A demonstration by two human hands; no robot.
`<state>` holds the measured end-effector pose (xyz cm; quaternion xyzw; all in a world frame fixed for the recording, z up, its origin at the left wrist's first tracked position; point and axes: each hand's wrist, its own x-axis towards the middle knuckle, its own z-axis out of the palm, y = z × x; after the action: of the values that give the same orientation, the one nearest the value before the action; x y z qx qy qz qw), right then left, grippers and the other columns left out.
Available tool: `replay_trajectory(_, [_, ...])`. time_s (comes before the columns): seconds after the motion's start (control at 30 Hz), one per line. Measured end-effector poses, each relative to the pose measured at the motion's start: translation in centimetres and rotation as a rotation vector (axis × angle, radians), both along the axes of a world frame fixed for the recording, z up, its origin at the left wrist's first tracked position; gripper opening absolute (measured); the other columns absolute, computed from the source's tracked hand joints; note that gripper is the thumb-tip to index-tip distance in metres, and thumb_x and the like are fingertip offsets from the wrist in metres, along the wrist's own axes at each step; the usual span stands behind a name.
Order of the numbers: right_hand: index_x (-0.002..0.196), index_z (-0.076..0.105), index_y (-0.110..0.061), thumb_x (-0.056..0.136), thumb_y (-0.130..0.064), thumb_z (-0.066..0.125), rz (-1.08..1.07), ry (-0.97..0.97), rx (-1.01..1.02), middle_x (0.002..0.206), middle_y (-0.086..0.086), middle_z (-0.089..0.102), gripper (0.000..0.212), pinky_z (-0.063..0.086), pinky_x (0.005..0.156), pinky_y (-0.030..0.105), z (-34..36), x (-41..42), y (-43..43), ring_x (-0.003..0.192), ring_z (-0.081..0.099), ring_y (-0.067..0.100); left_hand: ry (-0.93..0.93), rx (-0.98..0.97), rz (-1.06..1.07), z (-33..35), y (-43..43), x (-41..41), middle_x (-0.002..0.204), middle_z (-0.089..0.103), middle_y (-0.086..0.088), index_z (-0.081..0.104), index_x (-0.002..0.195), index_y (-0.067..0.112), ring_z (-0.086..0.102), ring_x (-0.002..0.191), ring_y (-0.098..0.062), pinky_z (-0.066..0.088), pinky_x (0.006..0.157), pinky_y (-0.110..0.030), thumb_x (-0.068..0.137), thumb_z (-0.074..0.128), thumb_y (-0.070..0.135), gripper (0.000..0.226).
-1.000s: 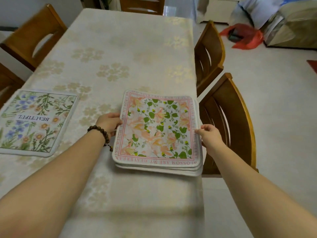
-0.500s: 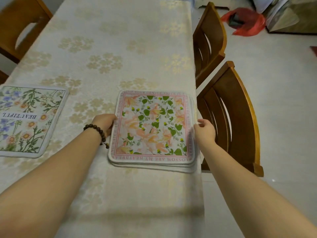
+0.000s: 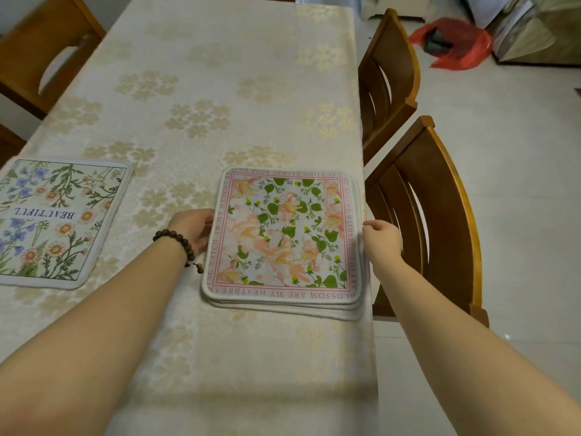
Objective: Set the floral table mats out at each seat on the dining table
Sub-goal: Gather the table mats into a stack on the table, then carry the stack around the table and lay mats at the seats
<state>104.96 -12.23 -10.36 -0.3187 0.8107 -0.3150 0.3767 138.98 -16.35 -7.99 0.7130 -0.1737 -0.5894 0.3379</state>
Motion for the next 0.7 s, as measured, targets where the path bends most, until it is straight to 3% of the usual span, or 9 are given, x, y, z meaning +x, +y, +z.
replay_trajectory(0.07, [0.121,0.061,-0.013,0.089,-0.024,0.059,0.031,-0.012,-0.019,0.103,0.001,0.066,0.034,0.051,0.077,0.035,0.3,0.5,0.0,0.084,0.060,0.015,-0.009,0.014,-0.041,0.5,0.0,-0.2,0.082,0.069,-0.010,0.069,0.092,0.004,0.067,0.055,-0.017,0.053,0.045,-0.028,0.087,0.057,0.002,0.014])
replay_trajectory(0.2, [0.112,0.052,-0.020,0.080,-0.017,0.074,0.095,-0.186,0.061,0.104,0.004,0.066,0.038,0.058,0.080,0.047,1.4,1.0,-0.2,0.091,0.068,0.025,-0.064,-0.007,-0.163,1.4,0.3,-0.5,0.094,0.068,-0.012,0.064,0.109,0.012,0.065,0.078,-0.023,0.054,0.061,-0.036,0.089,0.052,-0.002,0.028])
replay_trajectory(0.37, [0.100,0.055,-0.024,0.081,-0.009,0.072,0.058,-0.322,0.019,0.099,0.006,0.069,0.029,0.058,0.050,0.032,4.6,0.0,-0.1,0.068,0.073,0.019,-0.011,-0.074,-0.210,4.2,0.2,-0.3,0.093,0.068,-0.008,0.064,0.109,0.014,0.065,0.082,-0.019,0.054,0.058,-0.033,0.089,0.050,-0.003,0.029])
replay_trajectory(0.5, [0.101,0.060,-0.021,0.078,-0.011,0.075,0.049,-0.355,-0.053,0.100,0.004,0.071,0.029,0.061,0.061,0.038,9.0,-1.4,0.6,0.077,0.074,0.021,0.037,-0.143,-0.226,7.3,0.0,-0.3,0.094,0.069,-0.007,0.066,0.108,0.014,0.065,0.084,-0.019,0.055,0.054,-0.032,0.090,0.050,-0.001,0.029])
replay_trajectory(0.7, [0.101,0.063,-0.018,0.075,-0.011,0.078,-0.036,-0.337,-0.152,0.094,0.004,0.074,0.031,0.062,0.066,0.043,14.3,-4.7,3.8,0.073,0.075,0.020,0.075,-0.190,-0.269,10.4,0.0,-3.8,0.095,0.070,-0.009,0.071,0.095,0.014,0.066,0.085,-0.022,0.056,0.054,-0.031,0.089,0.052,0.002,0.022])
